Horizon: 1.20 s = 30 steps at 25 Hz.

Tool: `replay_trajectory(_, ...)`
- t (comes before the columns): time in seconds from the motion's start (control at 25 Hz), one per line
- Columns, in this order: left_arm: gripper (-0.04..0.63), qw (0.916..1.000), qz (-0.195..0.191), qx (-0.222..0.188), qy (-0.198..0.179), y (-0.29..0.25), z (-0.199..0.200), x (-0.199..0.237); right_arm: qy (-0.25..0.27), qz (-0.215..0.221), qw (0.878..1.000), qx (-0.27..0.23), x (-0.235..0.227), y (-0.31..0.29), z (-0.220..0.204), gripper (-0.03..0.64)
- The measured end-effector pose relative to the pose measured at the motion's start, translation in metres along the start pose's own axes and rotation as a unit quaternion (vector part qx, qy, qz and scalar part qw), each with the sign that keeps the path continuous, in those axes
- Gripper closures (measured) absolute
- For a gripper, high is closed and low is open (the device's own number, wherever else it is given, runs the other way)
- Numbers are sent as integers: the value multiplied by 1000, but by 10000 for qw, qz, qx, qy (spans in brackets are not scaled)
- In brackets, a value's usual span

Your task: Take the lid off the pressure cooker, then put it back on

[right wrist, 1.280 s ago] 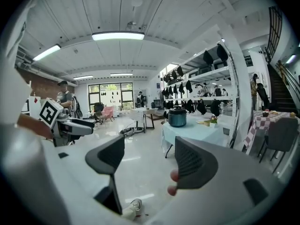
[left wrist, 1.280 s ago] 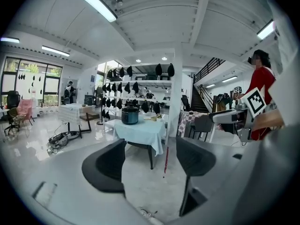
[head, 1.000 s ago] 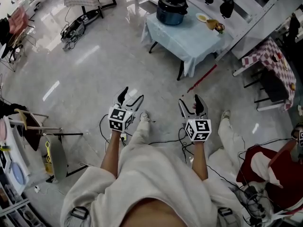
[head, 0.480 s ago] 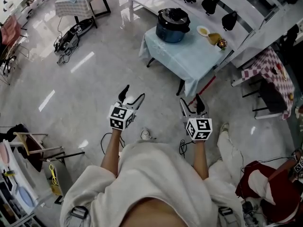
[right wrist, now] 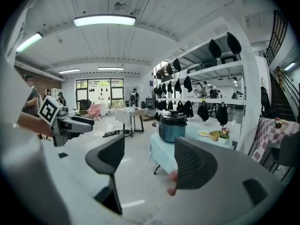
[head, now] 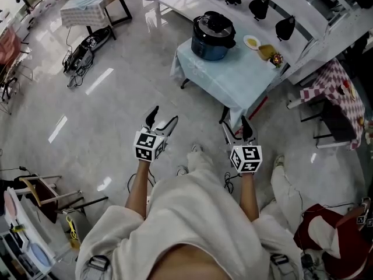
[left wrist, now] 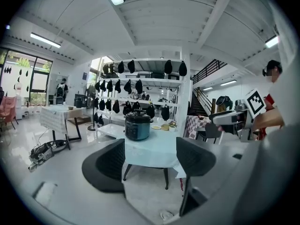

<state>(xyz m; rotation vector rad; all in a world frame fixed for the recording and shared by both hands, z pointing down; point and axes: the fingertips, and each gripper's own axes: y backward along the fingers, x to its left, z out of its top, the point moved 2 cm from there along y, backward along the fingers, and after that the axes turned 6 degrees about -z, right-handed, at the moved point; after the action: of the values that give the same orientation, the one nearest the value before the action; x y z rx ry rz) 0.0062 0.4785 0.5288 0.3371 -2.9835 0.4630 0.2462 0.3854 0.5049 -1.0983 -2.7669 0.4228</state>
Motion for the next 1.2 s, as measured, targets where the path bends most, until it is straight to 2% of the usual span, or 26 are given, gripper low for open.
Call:
replay_trajectory(0.28, 272, 9999, -5, 120, -34, -55, 14, 37, -60, 75, 9999, 59, -21, -67, 8, 305)
replay_trajectory(0.56, 272, 9993, 165, 328, -10, -145, 39, 96, -189, 258, 9994, 106, -64, -172, 28, 305)
replay_trajectory(0.8, 272, 9990, 295, 330, 21, -237, 99, 142, -321, 379, 9988, 43, -126, -269, 73, 305)
replay_trajectory(1.0, 272, 9985, 464, 286, -100, -296, 150, 177, -494, 351, 9981, -91, -183, -332, 98, 305)
replay_trajectory(1.2, 272, 9969, 681, 379, -147, -330, 166, 204, -631, 412, 9971, -34, -213, -374, 96, 305)
